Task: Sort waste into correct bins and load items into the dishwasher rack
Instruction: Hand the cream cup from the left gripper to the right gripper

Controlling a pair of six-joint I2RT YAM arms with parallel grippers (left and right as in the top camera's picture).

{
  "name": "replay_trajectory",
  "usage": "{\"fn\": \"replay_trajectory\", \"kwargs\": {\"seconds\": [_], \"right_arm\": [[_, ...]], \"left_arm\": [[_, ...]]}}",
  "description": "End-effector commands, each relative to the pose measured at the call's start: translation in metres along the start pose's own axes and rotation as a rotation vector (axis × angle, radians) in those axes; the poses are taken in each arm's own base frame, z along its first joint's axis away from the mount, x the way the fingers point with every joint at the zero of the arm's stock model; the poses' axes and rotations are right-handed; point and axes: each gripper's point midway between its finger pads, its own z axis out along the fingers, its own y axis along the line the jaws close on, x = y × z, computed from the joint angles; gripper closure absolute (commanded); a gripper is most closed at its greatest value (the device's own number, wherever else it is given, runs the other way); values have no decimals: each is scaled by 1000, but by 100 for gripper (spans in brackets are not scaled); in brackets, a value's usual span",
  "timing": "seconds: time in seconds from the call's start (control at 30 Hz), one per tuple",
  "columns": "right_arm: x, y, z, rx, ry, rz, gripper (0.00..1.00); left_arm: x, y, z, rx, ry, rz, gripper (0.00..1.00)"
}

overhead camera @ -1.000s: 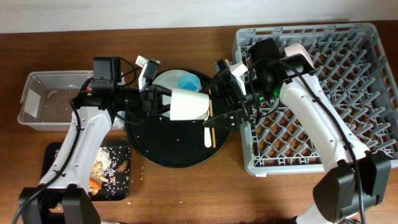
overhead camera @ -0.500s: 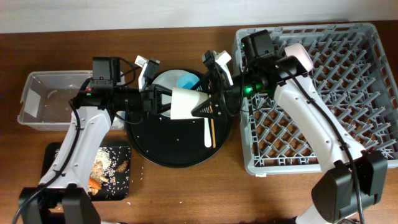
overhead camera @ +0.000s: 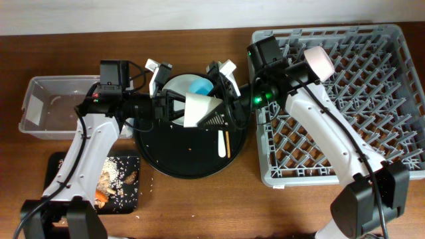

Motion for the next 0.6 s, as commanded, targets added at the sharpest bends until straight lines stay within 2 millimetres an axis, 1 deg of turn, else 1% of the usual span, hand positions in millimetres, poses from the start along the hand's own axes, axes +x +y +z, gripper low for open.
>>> {"fn": "replay_trajectory", "kwargs": {"seconds": [0.0,0.03,0.07,0.1,0.13,0.17,0.2,0.23,0.27,0.37,0.4,0.43,0.47,0.5,0.57], "right_arm": [[-3,-1,-9,-11,-27,14,20],[-3,-1,-9,-12,-27,14,19],[-3,-1,-9,-11,-26,17,16],[-3,0,-9,-12,-26,18,16],[-2,0,-9,-12,-26,20,16],[-2,0,-9,-12,-25,21,21],[-2,0,-9,-12,-25,22,21],[-1,0,-9,-13,-22,35,26],[0,0,-9,-12,-20,41,27],[2,-2,-9,3,-12,42,39],[1,-2,-9,3,-13,38,48],[0,-2,-9,3,-14,33,46],[-1,-1,-9,-8,-22,27,37],[-3,2,-9,-22,-30,23,34],[-6,4,-9,-42,-44,7,32]], "left_arm": [[-1,8,-5,-34,-7,7,100],[-1,10,-5,-43,-6,7,100],[-1,10,-5,-49,-5,6,100],[-1,11,-6,-50,-7,7,100],[-2,12,-7,-54,-10,6,100],[-3,13,-10,-60,-17,4,100],[-3,14,-12,-63,-20,4,100],[-3,14,-12,-63,-20,4,100],[-3,14,-12,-63,-20,4,100],[-3,14,-12,-63,-20,3,100],[-3,14,-12,-63,-20,3,100],[-3,13,-12,-63,-20,-3,100],[-2,13,-12,-63,-19,-6,100],[-2,13,-12,-63,-19,-8,100],[-2,13,-12,-63,-19,-11,100]]}}
